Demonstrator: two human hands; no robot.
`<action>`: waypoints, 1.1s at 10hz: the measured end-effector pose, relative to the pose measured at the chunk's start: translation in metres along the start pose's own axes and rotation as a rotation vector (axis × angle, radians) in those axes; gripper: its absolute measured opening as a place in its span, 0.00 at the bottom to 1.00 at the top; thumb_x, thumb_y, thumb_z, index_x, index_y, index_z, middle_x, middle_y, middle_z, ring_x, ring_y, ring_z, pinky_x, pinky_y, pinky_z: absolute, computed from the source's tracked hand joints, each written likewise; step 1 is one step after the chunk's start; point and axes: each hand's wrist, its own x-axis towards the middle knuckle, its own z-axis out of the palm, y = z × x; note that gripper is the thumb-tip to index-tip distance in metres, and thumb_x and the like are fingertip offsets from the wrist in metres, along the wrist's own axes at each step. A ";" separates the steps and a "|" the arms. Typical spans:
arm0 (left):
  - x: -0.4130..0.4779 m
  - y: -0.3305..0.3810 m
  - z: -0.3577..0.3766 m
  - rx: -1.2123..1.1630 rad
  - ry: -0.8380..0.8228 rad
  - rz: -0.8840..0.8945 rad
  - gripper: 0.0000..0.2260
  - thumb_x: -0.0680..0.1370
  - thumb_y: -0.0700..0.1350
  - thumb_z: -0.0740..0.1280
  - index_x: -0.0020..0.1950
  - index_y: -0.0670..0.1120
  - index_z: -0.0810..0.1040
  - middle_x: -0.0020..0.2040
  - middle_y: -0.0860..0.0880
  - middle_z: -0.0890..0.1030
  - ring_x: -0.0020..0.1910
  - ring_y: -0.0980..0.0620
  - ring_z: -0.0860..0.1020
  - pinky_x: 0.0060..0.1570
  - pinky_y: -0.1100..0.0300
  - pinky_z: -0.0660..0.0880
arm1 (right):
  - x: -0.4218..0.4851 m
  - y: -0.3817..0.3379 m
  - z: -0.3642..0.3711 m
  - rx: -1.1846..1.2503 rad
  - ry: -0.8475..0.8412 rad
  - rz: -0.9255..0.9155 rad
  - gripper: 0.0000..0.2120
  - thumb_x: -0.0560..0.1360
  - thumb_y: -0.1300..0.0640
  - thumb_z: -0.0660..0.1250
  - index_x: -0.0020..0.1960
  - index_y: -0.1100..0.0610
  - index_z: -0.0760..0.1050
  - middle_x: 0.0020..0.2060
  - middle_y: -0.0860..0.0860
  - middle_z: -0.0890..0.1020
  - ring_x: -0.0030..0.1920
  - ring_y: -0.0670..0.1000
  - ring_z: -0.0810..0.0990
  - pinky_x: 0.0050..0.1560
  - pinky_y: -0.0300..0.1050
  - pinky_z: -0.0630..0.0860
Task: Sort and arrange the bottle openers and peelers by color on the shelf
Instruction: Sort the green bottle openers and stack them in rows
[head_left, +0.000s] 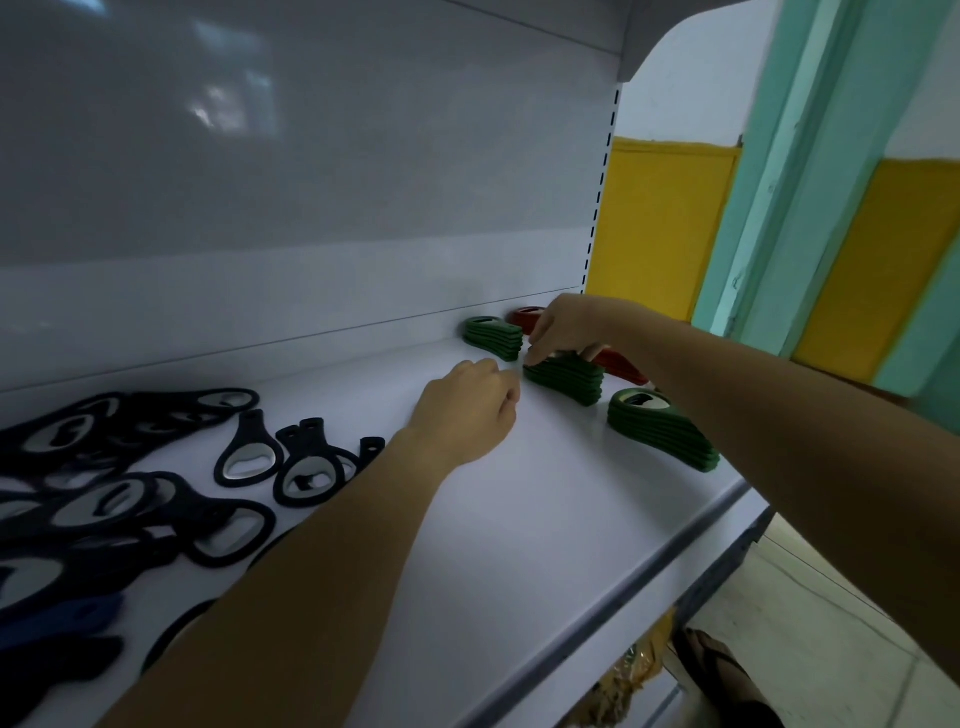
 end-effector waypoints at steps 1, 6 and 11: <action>0.000 -0.001 0.000 0.001 0.006 0.004 0.11 0.80 0.45 0.56 0.57 0.47 0.75 0.53 0.48 0.75 0.53 0.49 0.72 0.41 0.59 0.66 | -0.001 0.001 0.001 -0.011 0.001 -0.003 0.28 0.71 0.49 0.71 0.67 0.58 0.69 0.60 0.56 0.76 0.54 0.55 0.76 0.51 0.45 0.75; 0.001 -0.002 0.001 0.093 0.091 -0.040 0.16 0.82 0.49 0.50 0.55 0.44 0.75 0.51 0.46 0.76 0.51 0.46 0.73 0.41 0.57 0.66 | -0.010 -0.001 -0.004 0.026 0.239 -0.160 0.17 0.73 0.53 0.69 0.58 0.61 0.77 0.54 0.58 0.79 0.45 0.52 0.74 0.39 0.40 0.71; 0.018 -0.052 -0.057 -0.363 0.478 -0.309 0.09 0.79 0.40 0.59 0.54 0.41 0.77 0.53 0.45 0.80 0.49 0.47 0.78 0.50 0.56 0.75 | -0.037 -0.041 0.017 0.082 0.353 -0.529 0.13 0.76 0.56 0.65 0.60 0.56 0.75 0.58 0.52 0.79 0.56 0.50 0.78 0.57 0.41 0.72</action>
